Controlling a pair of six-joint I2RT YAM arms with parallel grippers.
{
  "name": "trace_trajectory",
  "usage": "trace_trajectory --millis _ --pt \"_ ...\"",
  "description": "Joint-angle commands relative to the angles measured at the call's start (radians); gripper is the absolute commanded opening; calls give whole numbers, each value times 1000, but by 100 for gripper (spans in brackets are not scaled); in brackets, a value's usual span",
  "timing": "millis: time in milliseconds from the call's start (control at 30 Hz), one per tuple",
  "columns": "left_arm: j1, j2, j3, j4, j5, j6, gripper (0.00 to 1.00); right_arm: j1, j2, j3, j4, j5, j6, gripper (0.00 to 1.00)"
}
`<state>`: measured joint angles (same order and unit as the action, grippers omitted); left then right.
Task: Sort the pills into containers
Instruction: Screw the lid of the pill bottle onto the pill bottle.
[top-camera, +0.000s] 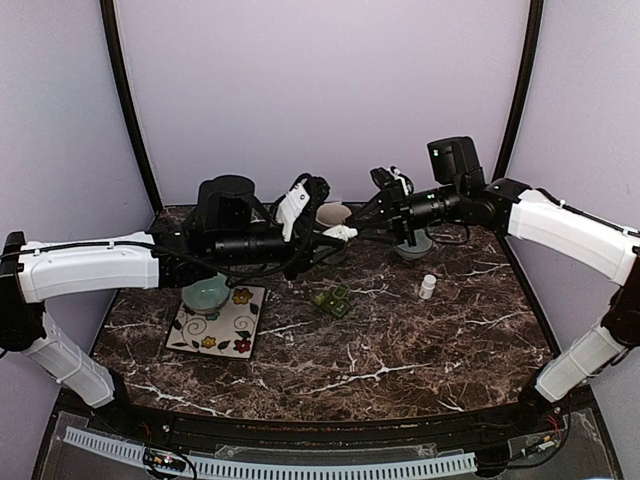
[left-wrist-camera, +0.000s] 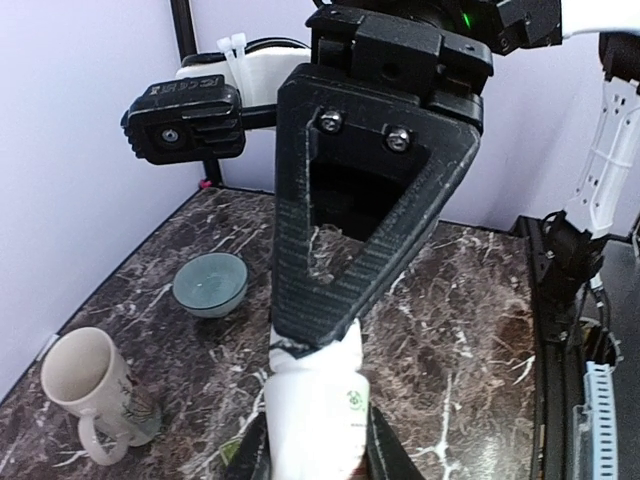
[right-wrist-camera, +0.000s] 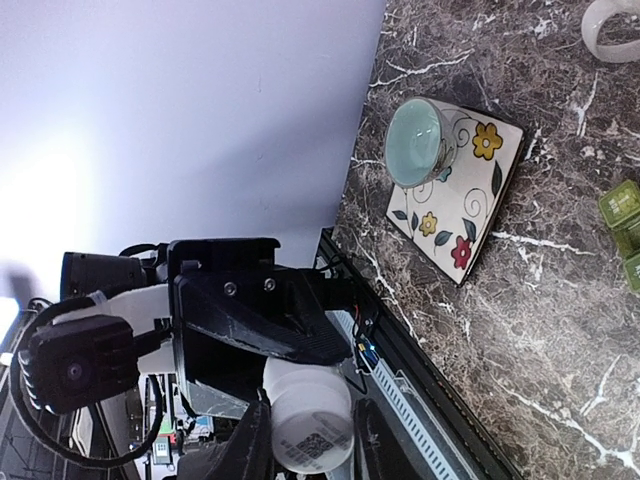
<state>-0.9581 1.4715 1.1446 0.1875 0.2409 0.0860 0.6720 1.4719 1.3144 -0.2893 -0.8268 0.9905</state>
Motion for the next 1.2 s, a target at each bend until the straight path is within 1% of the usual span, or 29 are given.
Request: trace_trajectory --millis 0,233,300,400,533,567,633,733,833,900,933,967,1100,1167 --pt "-116 -10 17 124 -95 216 0 47 51 -20 116 -59 25 0" --pt "-191 -6 -15 178 -258 428 0 35 54 -30 120 -74 36 0" --pt "-219 3 -27 207 -322 499 0 32 57 -31 119 -76 35 0" --pt "-272 24 -61 300 -442 639 0 31 57 -35 118 -78 37 0" --pt "-338 89 -91 445 -604 838 0 29 56 -39 121 -78 39 0" --pt "-347 105 -98 485 -635 866 0 28 55 -41 123 -77 42 0" --pt "-357 125 -106 541 -684 889 0 28 51 -44 123 -77 42 0" --pt "-358 124 -109 539 -696 869 0 28 43 -51 122 -74 41 0" --pt "-357 114 -110 513 -694 834 3 27 38 -56 123 -71 41 0" --pt "-357 102 -113 490 -685 810 8 26 36 -55 117 -68 38 0" --pt "-357 97 -116 482 -681 801 13 26 36 -54 116 -66 35 0" --pt "-357 91 -118 473 -677 791 20 26 35 -54 115 -65 36 0" --pt "-353 65 -121 422 -655 738 43 24 34 -50 109 -62 29 0" --pt "-348 52 -121 393 -650 709 53 22 33 -46 101 -61 24 0"
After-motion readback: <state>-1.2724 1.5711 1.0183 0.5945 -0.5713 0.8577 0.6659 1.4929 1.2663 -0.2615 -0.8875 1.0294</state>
